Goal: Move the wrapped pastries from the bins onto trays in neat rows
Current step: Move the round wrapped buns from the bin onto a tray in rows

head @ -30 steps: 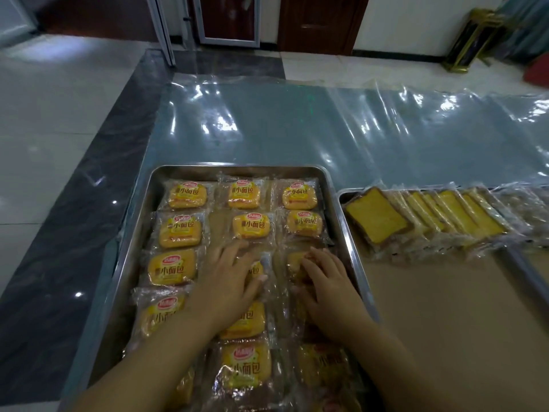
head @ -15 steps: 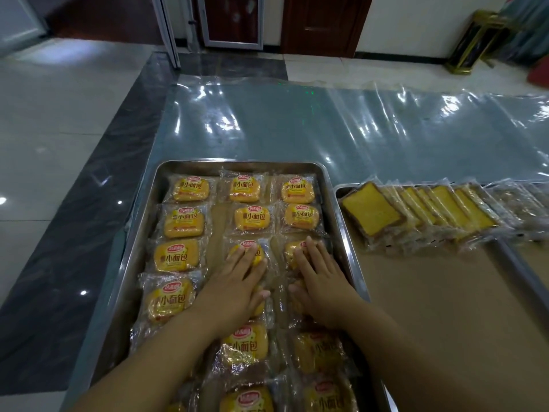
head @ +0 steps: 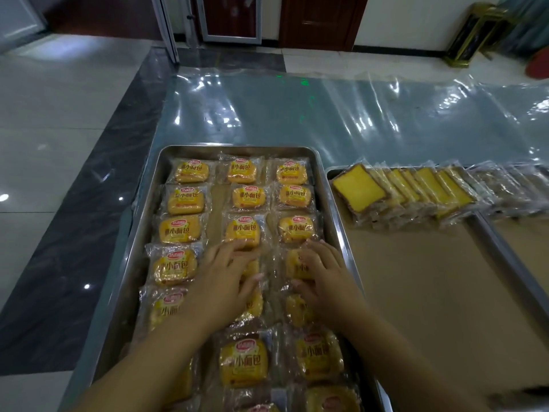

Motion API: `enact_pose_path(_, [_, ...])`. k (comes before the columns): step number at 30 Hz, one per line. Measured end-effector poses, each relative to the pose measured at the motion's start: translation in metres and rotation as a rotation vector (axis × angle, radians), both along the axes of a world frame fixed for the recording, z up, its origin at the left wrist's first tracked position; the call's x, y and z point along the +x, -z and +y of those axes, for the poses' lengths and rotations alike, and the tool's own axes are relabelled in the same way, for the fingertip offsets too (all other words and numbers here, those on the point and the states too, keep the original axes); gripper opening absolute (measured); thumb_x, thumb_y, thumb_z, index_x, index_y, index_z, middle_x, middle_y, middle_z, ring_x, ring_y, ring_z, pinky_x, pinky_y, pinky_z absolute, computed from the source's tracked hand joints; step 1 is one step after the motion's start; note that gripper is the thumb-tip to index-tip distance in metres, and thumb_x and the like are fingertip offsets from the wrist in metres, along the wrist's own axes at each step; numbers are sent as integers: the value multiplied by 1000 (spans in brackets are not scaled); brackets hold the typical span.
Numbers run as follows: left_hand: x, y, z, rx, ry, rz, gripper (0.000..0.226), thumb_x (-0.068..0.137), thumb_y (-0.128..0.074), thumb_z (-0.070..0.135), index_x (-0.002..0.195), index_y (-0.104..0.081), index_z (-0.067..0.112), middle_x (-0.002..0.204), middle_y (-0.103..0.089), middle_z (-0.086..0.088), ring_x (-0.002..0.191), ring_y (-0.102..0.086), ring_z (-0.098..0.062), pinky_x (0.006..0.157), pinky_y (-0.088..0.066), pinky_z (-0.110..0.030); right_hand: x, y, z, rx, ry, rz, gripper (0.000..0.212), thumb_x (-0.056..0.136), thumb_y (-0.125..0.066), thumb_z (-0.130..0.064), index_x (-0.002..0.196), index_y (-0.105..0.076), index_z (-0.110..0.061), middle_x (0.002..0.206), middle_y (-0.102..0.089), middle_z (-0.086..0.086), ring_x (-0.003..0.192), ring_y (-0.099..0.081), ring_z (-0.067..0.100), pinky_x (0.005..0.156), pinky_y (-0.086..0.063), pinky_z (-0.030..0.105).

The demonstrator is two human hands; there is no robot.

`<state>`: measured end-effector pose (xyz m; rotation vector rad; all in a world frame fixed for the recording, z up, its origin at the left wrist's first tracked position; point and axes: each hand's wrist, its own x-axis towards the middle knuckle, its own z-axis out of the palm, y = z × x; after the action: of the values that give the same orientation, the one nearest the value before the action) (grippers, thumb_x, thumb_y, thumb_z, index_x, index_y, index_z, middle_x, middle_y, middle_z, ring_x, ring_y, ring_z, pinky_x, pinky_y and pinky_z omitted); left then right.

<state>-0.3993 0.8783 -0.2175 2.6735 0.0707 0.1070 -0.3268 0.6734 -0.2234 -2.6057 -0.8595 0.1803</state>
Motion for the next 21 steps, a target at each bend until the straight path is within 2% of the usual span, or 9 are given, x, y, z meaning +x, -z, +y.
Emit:
enact_pose_path(3, [-23, 4, -8, 55, -8, 75, 48, 89, -39, 56, 132, -44, 33, 145, -30, 6, 134, -15, -15, 109, -23, -37, -21, 7, -7, -107, -58, 72, 61, 94, -43, -46, 147, -19, -28, 158, -4, -4, 144, 8, 17, 114, -7, 35])
enact_pose_path(5, [-35, 11, -15, 122, -11, 165, 59, 90, -30, 60, 143, -28, 33, 154, -14, 5, 140, -4, -17, 113, -15, -38, -29, 14, -8, -208, -56, 156, 62, 98, -31, -46, 150, -2, -29, 157, 14, -5, 141, 23, 16, 115, 3, 35])
enact_pose_path(7, [-42, 20, -22, 156, -3, 253, 68, 91, -22, 62, 149, -6, 29, 157, 10, 2, 142, 14, -18, 114, -2, -38, -34, 19, -5, -286, -40, 202, 61, 100, -24, -43, 149, 8, -25, 154, 27, -2, 133, 35, 16, 111, 13, 35])
enact_pose_path(9, [-45, 28, -26, 163, 17, 315, 72, 91, -17, 62, 144, 16, 27, 151, 29, 1, 136, 31, -18, 111, 12, -37, -40, 23, -1, -306, -11, 217, 61, 101, -22, -41, 148, 13, -23, 152, 32, 0, 131, 38, 18, 109, 16, 36])
enact_pose_path(11, [-45, 32, -26, 152, 35, 355, 71, 91, -15, 62, 136, 27, 28, 145, 40, 2, 130, 41, -17, 107, 20, -35, -45, 25, -1, -307, 0, 226, 62, 101, -21, -41, 147, 16, -23, 150, 35, 1, 131, 39, 19, 110, 16, 38])
enact_pose_path(15, [-39, 37, -25, 151, 76, 401, 73, 92, -16, 61, 136, 32, 28, 139, 48, 4, 121, 50, -14, 103, 23, -32, -38, 25, -3, -315, -38, 220, 64, 100, -22, -42, 146, 17, -21, 146, 39, 1, 129, 41, 20, 109, 17, 38])
enact_pose_path(21, [-37, 38, -25, 123, 76, 417, 73, 92, -18, 60, 134, 33, 30, 141, 46, 4, 125, 47, -14, 102, 24, -31, -30, 27, -5, -275, -85, 224, 65, 99, -22, -43, 147, 17, -21, 147, 38, 0, 128, 42, 18, 107, 20, 35])
